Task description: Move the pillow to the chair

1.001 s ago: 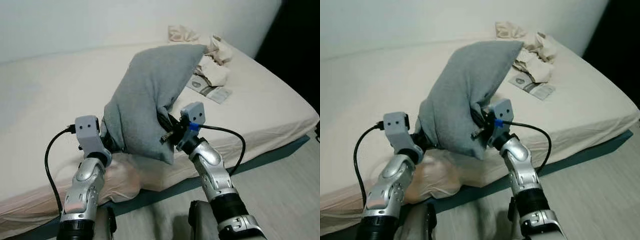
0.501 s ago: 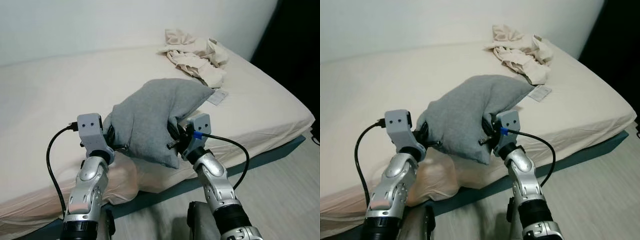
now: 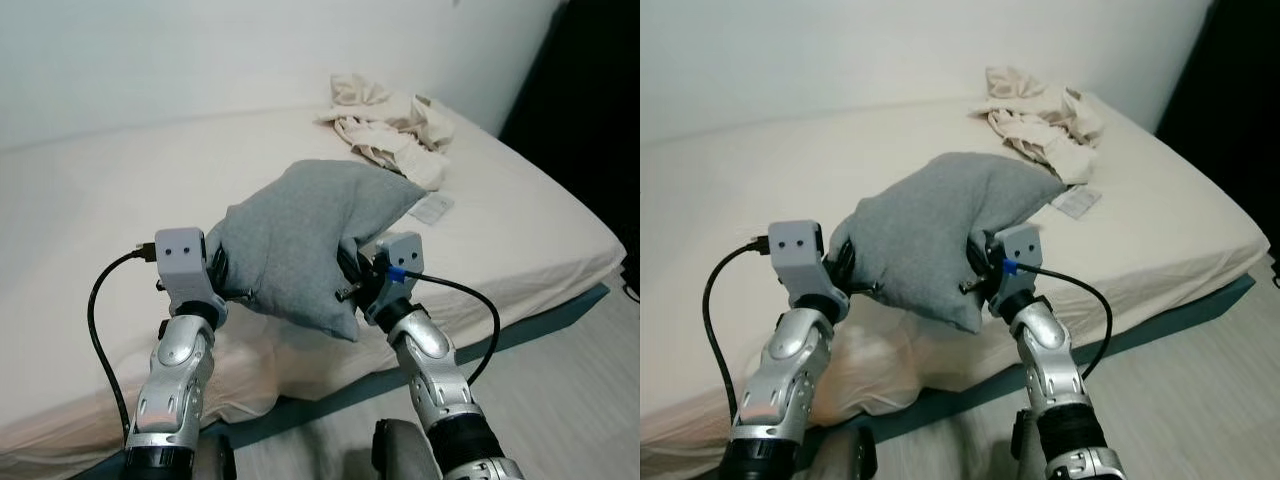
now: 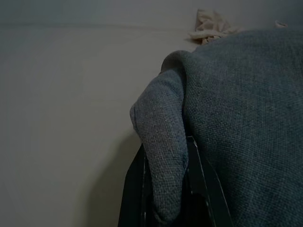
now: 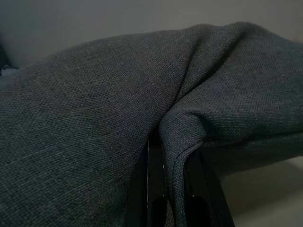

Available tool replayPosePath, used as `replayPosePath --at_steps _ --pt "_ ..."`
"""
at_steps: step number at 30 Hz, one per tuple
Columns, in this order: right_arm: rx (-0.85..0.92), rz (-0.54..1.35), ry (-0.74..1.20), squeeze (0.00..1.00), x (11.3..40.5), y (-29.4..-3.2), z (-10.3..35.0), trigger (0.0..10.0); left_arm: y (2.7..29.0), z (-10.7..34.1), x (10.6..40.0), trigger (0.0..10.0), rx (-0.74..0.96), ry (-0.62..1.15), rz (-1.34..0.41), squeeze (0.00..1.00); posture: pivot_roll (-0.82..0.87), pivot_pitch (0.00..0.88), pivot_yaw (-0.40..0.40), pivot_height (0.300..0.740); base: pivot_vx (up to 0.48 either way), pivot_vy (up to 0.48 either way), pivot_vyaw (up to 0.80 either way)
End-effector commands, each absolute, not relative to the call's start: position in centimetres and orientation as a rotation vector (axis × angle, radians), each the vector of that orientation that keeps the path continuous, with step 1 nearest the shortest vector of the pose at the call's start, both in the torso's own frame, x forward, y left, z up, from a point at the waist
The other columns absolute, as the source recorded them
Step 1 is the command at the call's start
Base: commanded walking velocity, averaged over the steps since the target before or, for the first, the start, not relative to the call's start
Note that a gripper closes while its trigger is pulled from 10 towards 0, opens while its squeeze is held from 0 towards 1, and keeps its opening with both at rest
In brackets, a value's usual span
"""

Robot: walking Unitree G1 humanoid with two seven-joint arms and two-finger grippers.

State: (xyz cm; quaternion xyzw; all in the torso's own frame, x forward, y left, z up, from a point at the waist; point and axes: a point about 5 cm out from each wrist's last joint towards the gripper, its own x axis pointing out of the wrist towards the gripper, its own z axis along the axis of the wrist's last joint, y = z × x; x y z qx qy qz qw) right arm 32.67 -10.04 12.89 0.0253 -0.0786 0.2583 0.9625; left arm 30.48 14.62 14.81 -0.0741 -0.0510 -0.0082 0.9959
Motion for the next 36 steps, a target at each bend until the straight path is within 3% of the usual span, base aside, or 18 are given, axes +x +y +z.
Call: replayPosePath --at_steps 1,22,29,36 --pt "0.022 0.585 -0.204 0.0 32.5 -8.8 13.9 10.0 13.7 15.8 30.4 10.0 -0.13 -0.163 -0.071 0.0 0.06 0.054 -0.032 0.642 0.0 0.0 0.0" --pt "-0.007 0.603 -0.214 0.0 32.4 -8.7 13.9 10.0 14.8 15.7 30.5 10.0 -0.123 -0.169 -0.044 0.0 0.06 0.063 -0.037 0.74 0.0 0.0 0.0" --pt "-0.014 0.61 -0.213 0.0 32.4 -8.7 13.9 10.0 14.8 15.6 30.5 10.0 -0.124 -0.168 -0.045 0.0 0.06 0.065 -0.038 0.74 0.0 0.0 0.0" --pt "-0.092 0.661 -0.054 0.0 31.9 -8.2 10.8 10.0 15.2 15.0 30.4 10.0 -0.126 -0.151 -0.026 0.0 0.06 0.066 -0.045 0.74 0.0 0.0 0.0"
